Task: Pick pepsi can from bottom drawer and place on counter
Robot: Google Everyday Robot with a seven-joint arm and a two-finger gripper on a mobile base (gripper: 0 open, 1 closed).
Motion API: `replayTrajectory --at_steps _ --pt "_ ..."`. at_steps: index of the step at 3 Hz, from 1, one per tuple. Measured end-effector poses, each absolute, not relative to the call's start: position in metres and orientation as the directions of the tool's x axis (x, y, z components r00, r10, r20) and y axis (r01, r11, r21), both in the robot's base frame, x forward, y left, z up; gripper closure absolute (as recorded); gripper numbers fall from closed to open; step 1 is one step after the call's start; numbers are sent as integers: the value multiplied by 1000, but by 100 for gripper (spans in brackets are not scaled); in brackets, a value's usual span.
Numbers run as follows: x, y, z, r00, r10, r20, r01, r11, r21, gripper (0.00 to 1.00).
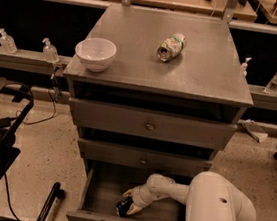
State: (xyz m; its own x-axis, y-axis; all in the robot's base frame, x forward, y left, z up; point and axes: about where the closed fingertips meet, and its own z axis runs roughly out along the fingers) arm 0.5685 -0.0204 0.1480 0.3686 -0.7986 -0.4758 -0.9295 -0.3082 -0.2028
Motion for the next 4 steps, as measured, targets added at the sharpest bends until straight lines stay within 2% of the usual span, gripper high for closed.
replayTrajectory --at_steps 1,2,3,4 --pt "564 -5 141 456 -762 -460 -889 -408 -205 75" --pt "562 2 141 507 -734 -451 -861 -460 -218 98" --pt "560 5 143 537 -715 -447 -842 -488 -231 100" --pt "560 5 141 548 -715 -435 -834 -503 -225 83"
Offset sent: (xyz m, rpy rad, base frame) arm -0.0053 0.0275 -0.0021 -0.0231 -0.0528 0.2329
